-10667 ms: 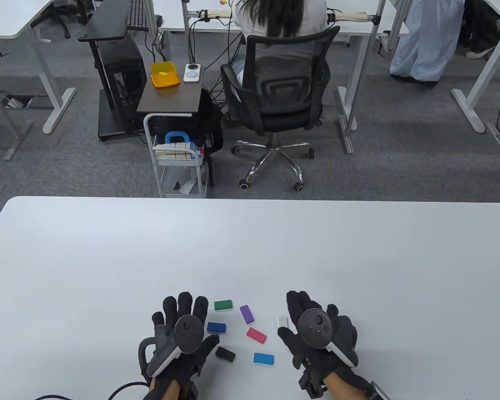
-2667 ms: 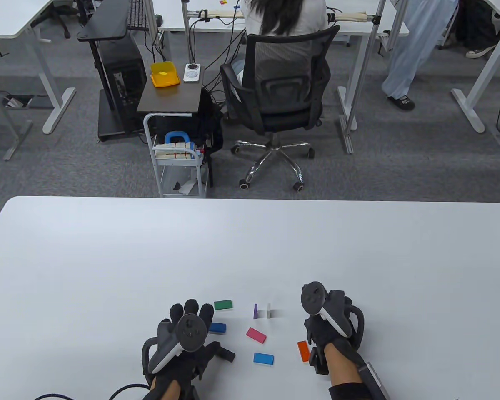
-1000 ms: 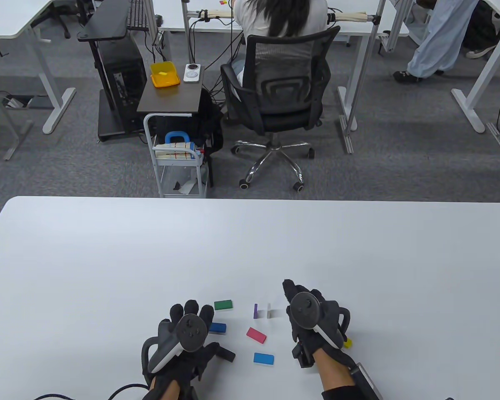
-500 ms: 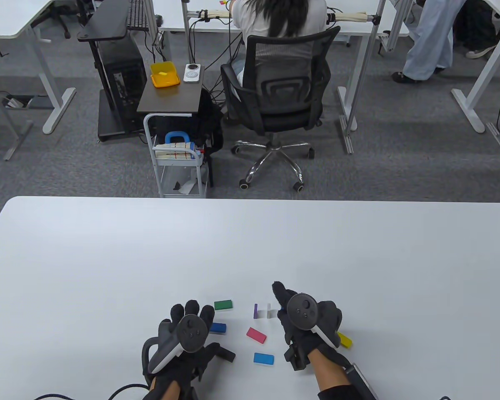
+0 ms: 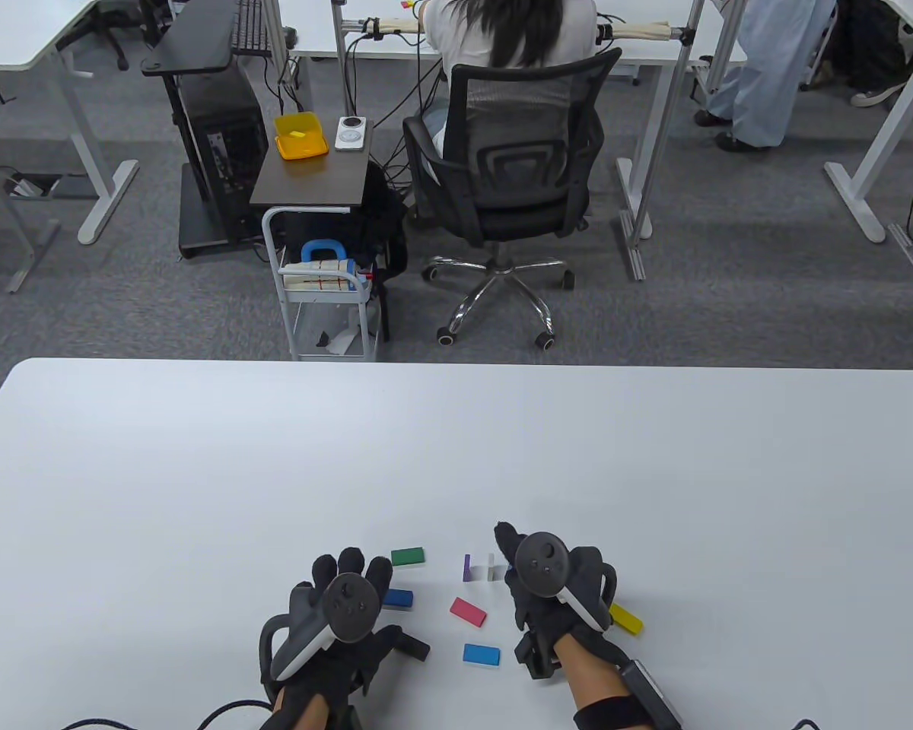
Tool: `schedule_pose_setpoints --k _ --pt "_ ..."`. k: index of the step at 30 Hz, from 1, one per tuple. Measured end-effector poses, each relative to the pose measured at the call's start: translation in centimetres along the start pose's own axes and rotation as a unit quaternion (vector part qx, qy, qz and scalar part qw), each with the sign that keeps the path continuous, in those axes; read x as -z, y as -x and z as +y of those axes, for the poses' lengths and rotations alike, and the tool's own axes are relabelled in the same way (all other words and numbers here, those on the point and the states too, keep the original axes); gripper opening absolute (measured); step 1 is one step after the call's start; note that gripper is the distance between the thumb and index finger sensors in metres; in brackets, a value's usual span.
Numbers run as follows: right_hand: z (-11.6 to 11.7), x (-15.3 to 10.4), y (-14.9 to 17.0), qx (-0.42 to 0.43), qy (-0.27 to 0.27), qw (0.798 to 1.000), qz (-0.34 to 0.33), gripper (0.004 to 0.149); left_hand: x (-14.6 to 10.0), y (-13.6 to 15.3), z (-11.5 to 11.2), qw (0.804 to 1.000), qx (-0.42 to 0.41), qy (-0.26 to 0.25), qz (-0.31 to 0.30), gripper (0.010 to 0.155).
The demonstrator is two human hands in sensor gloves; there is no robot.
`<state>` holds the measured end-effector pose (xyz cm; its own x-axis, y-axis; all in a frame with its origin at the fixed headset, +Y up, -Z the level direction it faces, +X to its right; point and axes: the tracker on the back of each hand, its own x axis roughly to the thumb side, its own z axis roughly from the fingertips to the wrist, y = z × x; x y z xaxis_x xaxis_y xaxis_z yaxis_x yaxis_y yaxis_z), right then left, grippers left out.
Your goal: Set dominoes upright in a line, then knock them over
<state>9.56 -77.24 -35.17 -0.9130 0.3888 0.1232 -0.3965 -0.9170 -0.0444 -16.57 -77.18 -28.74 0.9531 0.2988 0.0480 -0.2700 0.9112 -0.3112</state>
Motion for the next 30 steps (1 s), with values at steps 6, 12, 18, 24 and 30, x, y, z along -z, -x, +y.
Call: schedule_pose_setpoints --k 6,12,18,24,30 --pt "0.1 0.0 0.3 0.003 0.005 1.000 0.008 0.062 -0.1 0.0 0.1 1.000 -0.001 -0.004 -0.001 0.083" --pt "0.4 0.1 0.2 -0.004 -0.003 1.000 0.005 0.061 -0.1 0.0 0.1 1.000 0.000 -0.004 -0.001 0.083" --pt "0.5 0.1 0.2 0.003 -0.001 1.000 0.004 0.060 -0.2 -0.2 0.1 1.000 0.000 -0.007 -0.005 0.081" --pt "0.4 0.2 0.4 0.003 -0.005 1.000 0.005 0.063 -0.2 -0.1 0.1 1.000 0.000 -0.007 -0.004 0.082" --pt "-0.9 0.0 0.9 -0.010 -0.001 1.000 0.018 0.071 -0.2 0.0 0.1 1.000 -0.001 -0.007 -0.003 0.082"
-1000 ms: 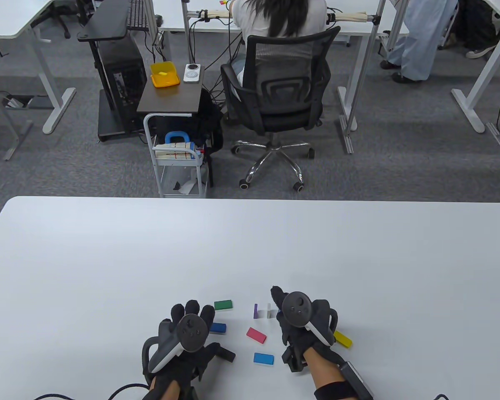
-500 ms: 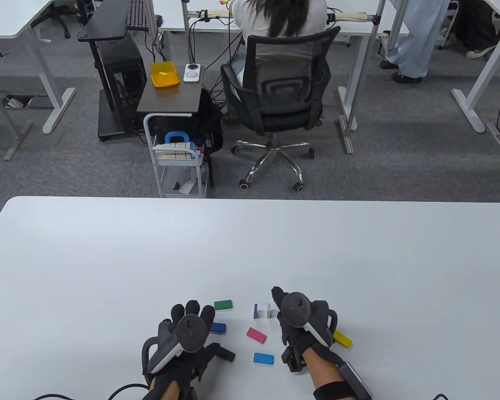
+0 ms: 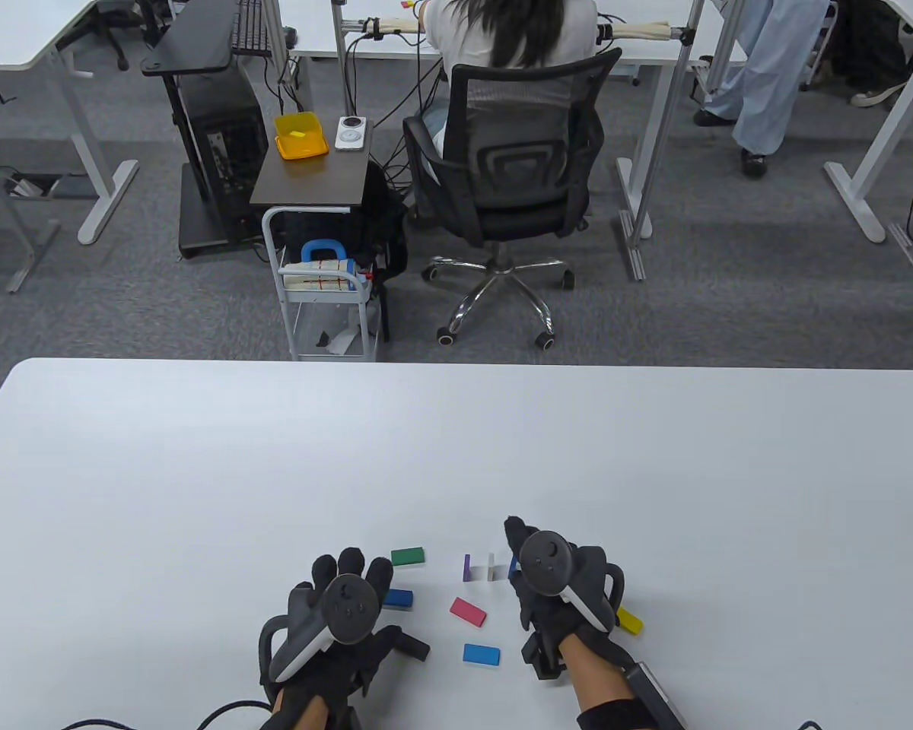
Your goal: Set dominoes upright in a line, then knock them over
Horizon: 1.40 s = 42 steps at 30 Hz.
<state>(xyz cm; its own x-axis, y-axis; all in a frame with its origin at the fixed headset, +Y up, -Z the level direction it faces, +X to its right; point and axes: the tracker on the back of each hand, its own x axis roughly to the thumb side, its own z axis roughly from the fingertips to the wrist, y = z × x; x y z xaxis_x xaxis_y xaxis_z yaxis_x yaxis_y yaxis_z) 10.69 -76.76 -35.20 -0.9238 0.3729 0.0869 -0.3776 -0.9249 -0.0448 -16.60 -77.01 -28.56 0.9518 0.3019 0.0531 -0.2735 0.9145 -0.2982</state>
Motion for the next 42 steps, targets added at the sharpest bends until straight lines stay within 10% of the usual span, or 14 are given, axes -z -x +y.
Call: schedule_pose_setpoints --k 14,20,42 --pt "-5.3 -1.2 2.3 0.013 0.030 0.998 0.061 0.066 0.1 0.3 -0.1 1.000 -0.002 0.005 0.007 0.082" --pt "-5.6 -1.3 3.5 -0.055 -0.048 0.989 0.128 0.067 0.1 0.3 -0.1 1.000 0.002 0.000 0.006 0.083" --pt "-0.6 -0.4 7.0 -0.207 -0.177 0.935 0.226 0.074 0.3 0.4 -0.2 1.000 0.002 0.001 0.012 0.084"
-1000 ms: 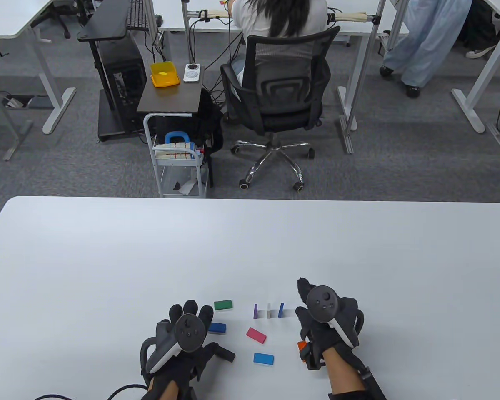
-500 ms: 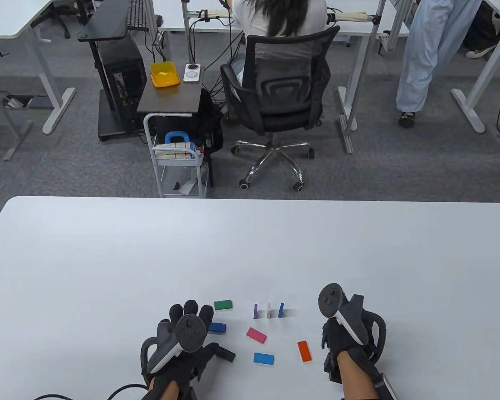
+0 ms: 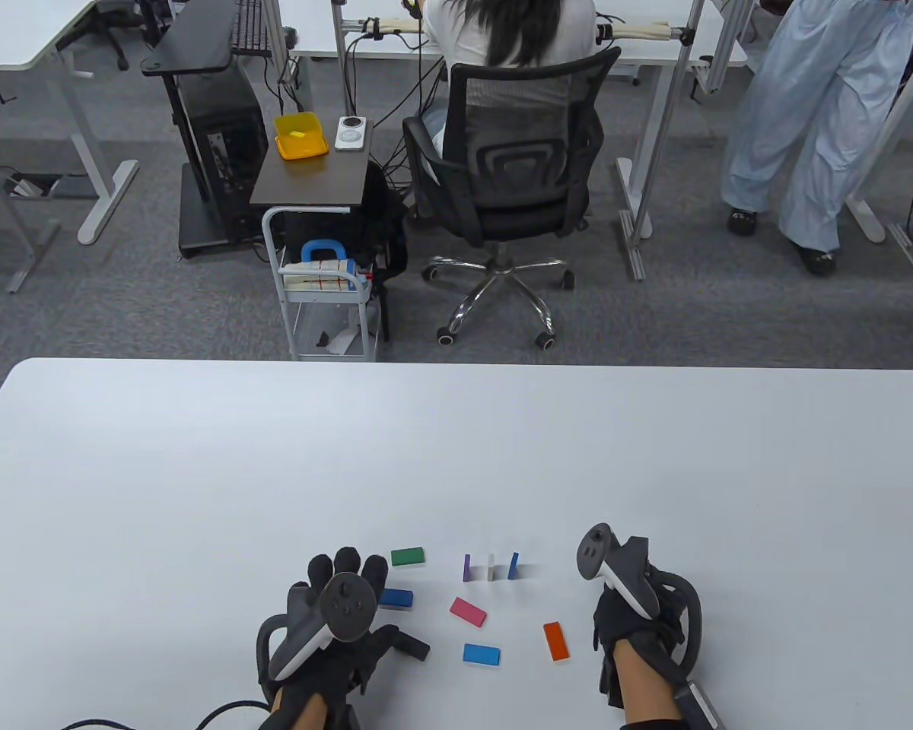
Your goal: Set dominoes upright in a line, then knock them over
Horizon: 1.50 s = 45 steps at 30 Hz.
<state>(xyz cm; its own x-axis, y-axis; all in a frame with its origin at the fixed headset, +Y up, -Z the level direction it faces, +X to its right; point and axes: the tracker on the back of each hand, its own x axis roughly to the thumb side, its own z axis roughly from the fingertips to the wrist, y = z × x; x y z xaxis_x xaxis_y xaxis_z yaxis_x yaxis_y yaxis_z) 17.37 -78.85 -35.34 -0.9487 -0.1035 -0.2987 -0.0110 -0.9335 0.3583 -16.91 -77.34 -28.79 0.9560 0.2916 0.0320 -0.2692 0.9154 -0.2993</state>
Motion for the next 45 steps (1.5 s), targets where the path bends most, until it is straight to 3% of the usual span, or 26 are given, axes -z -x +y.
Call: schedule_pose_setpoints --k 7,12,20,23,28,30,32,45 --pt "0.2 0.0 -0.1 -0.001 0.020 1.000 -0.007 0.070 0.0 0.0 -0.2 1.000 0.002 0.003 0.001 0.085" --pt "-1.1 -0.6 0.3 0.062 0.069 0.995 -0.040 0.055 0.1 0.1 -0.2 1.000 0.002 0.005 0.002 0.085" --pt "-3.6 -2.8 -1.0 0.181 0.189 0.953 -0.151 0.056 0.1 0.1 -0.2 1.000 0.002 0.005 0.002 0.085" --pt "-3.8 -3.1 -1.6 0.240 0.182 0.932 -0.203 0.051 0.1 0.1 -0.2 1.000 0.001 0.006 0.003 0.085" --pt "-3.4 -2.7 -2.0 0.279 0.174 0.921 -0.207 0.046 0.1 0.1 -0.2 1.000 0.003 0.005 0.003 0.085" --pt "-2.9 -2.3 -1.8 0.295 0.180 0.916 -0.202 0.074 0.1 0.1 -0.2 1.000 0.002 0.005 0.004 0.085" --pt "-2.5 -1.8 -1.8 0.300 0.149 0.918 -0.213 0.081 0.1 0.1 -0.1 1.000 0.002 0.004 0.004 0.084" --pt "-1.0 -0.7 -4.1 0.258 0.113 0.933 -0.223 0.078 0.1 0.1 0.0 1.000 0.003 0.004 0.007 0.084"
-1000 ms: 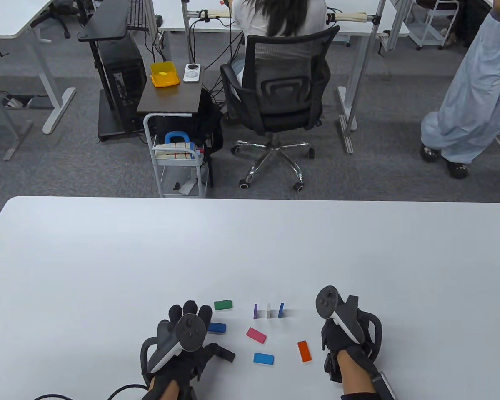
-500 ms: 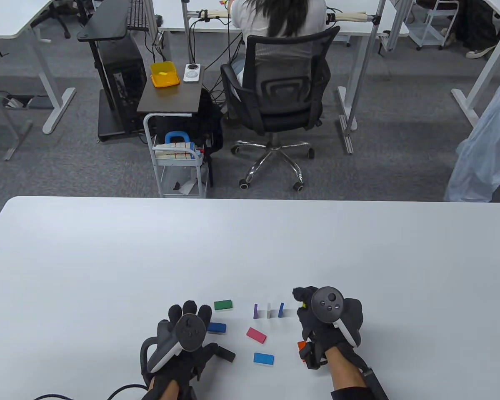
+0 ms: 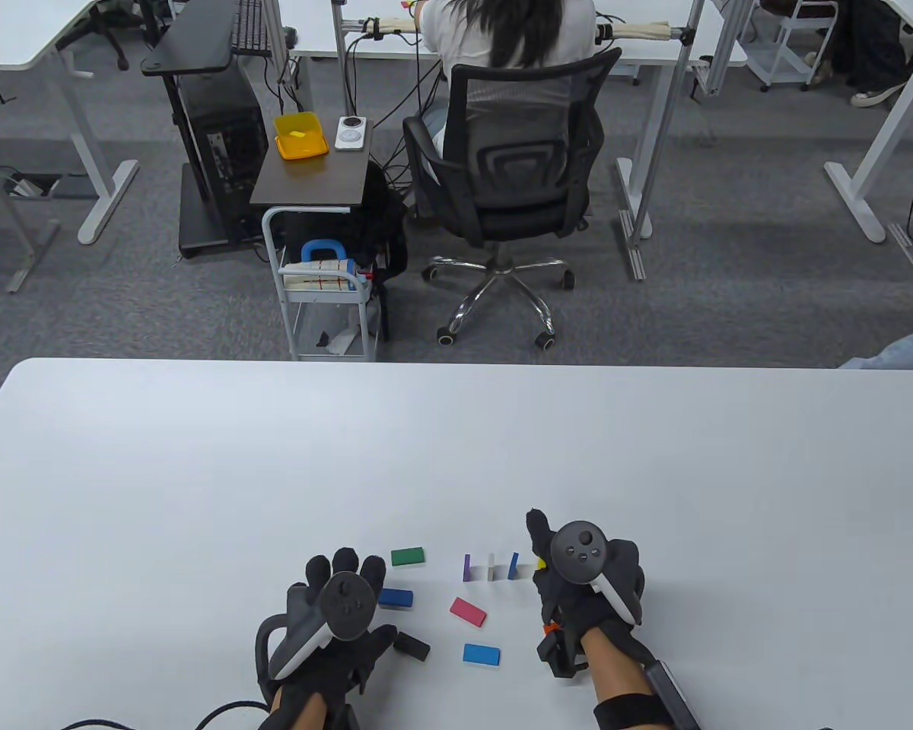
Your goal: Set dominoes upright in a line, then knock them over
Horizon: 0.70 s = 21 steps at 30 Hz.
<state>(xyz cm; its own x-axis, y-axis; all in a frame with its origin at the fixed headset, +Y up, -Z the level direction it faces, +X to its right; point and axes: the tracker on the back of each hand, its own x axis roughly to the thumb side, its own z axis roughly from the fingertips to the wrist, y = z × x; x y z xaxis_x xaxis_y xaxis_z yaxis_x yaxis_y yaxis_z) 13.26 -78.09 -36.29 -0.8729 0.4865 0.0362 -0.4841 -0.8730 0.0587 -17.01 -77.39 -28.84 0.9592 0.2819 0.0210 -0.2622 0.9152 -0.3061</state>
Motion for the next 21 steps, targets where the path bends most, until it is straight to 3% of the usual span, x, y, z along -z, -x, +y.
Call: schedule_pose_setpoints --k 21 --pt "0.04 0.52 0.46 0.017 -0.013 1.000 0.016 0.078 0.06 -0.03 -0.14 1.000 0.002 0.005 0.001 0.084"
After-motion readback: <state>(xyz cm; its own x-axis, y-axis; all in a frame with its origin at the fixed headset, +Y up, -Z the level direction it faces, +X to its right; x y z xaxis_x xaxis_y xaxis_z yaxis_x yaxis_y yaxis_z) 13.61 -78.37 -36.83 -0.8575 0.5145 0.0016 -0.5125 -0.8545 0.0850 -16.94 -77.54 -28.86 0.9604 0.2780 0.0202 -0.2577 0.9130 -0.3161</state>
